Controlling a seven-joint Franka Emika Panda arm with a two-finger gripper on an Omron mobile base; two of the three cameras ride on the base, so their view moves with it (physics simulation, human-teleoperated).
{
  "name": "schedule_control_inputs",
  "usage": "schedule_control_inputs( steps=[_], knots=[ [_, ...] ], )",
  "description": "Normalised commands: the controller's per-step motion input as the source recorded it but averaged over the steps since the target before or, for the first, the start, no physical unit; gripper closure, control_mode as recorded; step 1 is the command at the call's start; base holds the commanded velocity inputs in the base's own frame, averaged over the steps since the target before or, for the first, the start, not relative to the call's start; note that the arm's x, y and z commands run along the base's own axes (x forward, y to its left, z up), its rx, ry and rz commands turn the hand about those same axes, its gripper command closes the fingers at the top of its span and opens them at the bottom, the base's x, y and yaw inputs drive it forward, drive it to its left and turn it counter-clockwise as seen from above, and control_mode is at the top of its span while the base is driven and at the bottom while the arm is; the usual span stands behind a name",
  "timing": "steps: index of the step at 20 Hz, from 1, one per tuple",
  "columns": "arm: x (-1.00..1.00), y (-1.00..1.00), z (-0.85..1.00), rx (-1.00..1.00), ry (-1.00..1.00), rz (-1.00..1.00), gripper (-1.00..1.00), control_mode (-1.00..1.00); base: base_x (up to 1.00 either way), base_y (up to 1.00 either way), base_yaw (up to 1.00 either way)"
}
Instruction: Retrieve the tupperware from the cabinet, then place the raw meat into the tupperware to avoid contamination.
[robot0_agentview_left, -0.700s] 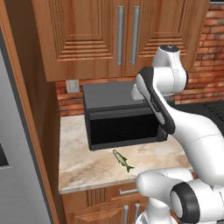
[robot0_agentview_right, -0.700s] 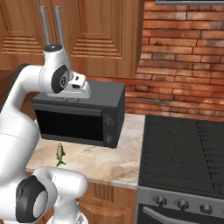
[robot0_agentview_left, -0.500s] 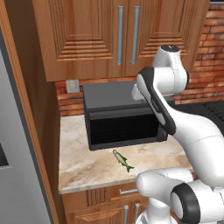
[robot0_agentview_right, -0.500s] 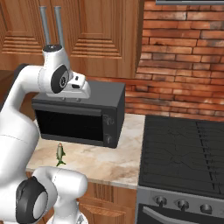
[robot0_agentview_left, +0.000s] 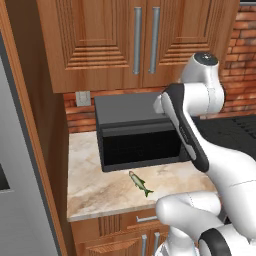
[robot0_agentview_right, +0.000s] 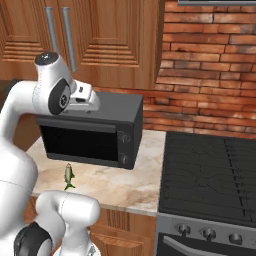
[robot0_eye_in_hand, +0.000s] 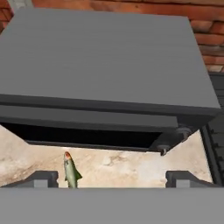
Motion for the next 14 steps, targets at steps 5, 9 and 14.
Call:
schedule_control_inputs(
  steps=[5,9,14],
  knots=[
    [-0.29,0.12,0.20,-0.01,-0.32,0.02,-1.00,-1.00,0.00,0.00,0.00],
    [-0.25,0.10,0.20,-0.01,-0.33,0.01,-1.00,-1.00,0.00,0.00,0.00],
    [-0.23,0.08,0.22,0.00,-0.34,0.01,-1.00,-1.00,0.00,0.00,0.00]
  ],
)
